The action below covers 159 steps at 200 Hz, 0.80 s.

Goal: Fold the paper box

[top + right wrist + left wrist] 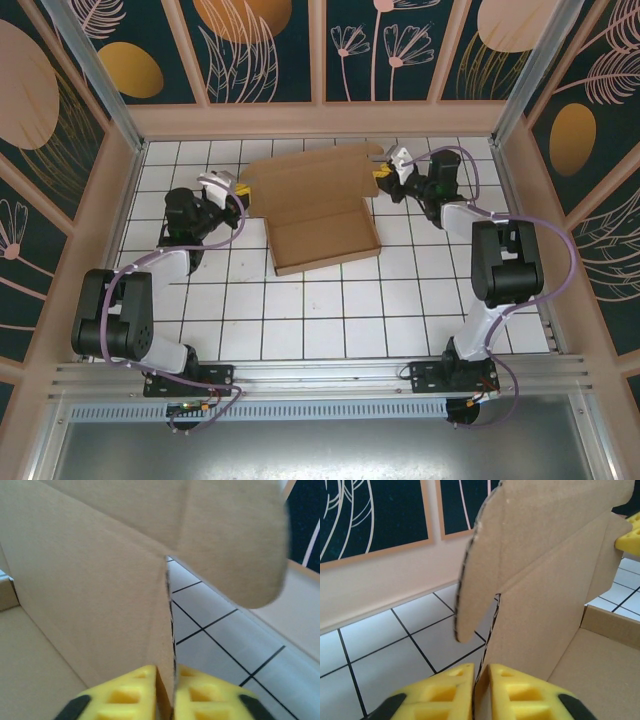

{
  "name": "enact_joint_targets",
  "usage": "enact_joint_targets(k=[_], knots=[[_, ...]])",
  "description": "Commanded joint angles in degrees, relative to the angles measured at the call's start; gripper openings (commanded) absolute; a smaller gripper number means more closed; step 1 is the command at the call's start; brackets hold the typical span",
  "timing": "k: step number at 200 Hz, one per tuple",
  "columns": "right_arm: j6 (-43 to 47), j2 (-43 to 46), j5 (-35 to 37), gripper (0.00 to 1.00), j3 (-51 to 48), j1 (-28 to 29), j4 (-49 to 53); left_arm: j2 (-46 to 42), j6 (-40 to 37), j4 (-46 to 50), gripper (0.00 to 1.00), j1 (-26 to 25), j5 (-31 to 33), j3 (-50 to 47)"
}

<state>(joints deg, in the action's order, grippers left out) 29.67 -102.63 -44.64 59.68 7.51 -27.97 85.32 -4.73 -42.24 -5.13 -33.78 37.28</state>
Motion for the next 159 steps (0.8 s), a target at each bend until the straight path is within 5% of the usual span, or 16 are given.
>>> enact_joint_targets(k=[1,43,87,116,135,159], knots=[[0.7,3.7,1.5,0.08,-1.5,1.6,1.0,0.6,-1.5,1.3,0.09,0.4,0.1,2.6],[-1.1,8.4,5.1,0.05,-5.4,4.6,1.4,1.1,-0.3,1.0,0.00,-0.3,-1.0,3.9],[-6.8,11.0,19.0,0.00,-7.4,10.7,3.5,1.8,3.3,2.3,0.00,-4.3,3.9,5.8],[-10.1,12.1,34.7,0.00,-7.7,16.3,4.0,1.6,9.7,0.3,0.00,-5.9,7.0,5.4],[-17.1,12.2,44.3,0.00,-6.5,18.4,4.9,1.3,11.6,0.0,0.00,-6.7,7.6,5.3],[-27.9,12.4,47.9,0.03,-4.8,19.6,6.8,0.8,12.8,-1.2,0.01,-7.7,8.2,4.5]])
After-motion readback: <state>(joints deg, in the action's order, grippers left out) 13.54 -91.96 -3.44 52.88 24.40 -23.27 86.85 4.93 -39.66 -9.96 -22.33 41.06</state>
